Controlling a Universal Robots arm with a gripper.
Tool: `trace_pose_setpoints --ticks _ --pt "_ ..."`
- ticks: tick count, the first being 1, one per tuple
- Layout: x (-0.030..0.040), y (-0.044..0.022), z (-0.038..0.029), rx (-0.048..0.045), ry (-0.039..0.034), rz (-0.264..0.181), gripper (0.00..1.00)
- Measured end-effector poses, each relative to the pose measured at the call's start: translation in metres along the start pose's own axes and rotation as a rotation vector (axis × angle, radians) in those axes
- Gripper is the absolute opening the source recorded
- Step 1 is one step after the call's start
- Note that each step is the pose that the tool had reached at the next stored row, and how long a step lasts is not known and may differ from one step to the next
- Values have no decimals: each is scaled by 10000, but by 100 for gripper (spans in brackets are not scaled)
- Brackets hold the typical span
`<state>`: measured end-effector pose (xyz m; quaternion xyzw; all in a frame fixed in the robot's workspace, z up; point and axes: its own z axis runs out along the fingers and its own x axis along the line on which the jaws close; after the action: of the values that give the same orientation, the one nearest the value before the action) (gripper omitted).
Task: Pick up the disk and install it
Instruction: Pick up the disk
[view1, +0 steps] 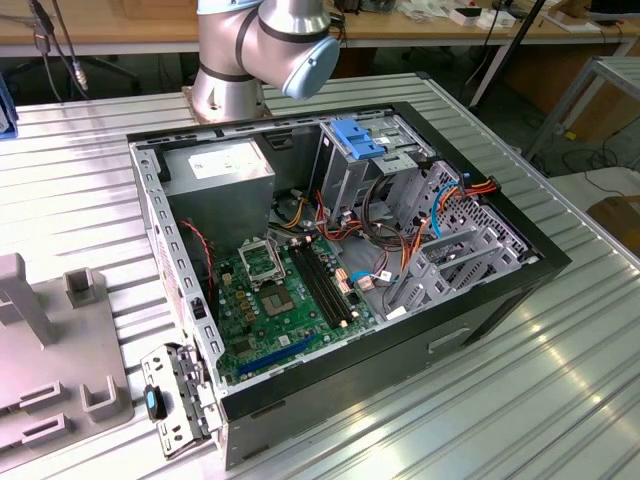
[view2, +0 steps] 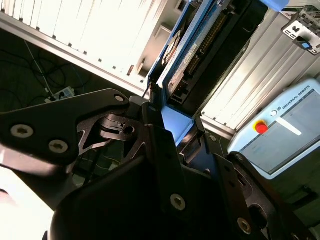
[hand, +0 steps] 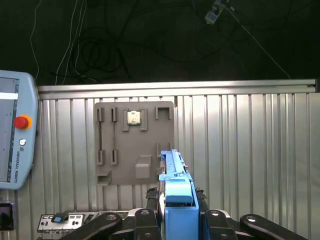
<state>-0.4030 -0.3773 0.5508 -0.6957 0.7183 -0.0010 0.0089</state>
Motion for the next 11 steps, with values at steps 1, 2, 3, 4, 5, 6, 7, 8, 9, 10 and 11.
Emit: trace_pose_setpoints --ticks 1,2,3,4,5,6,7,8,9,10,11 --pt "0 -9 1 1 0 0 37" --pt "-1 -17 1 1 0 1 37" --pt "-1 -26 0 0 0 0 37" --pt "-1 -35 0 0 0 0 37" --pt "-2 -43 1 0 0 1 37" --pt "-2 -53 1 1 -1 0 37" --pt "-2 -64 1 0 0 0 37" --pt "-2 -72 1 0 0 0 37" --pt "-3 -86 1 0 0 0 37" --pt "-3 -93 1 0 0 0 37" --pt "-3 -107 1 0 0 0 37"
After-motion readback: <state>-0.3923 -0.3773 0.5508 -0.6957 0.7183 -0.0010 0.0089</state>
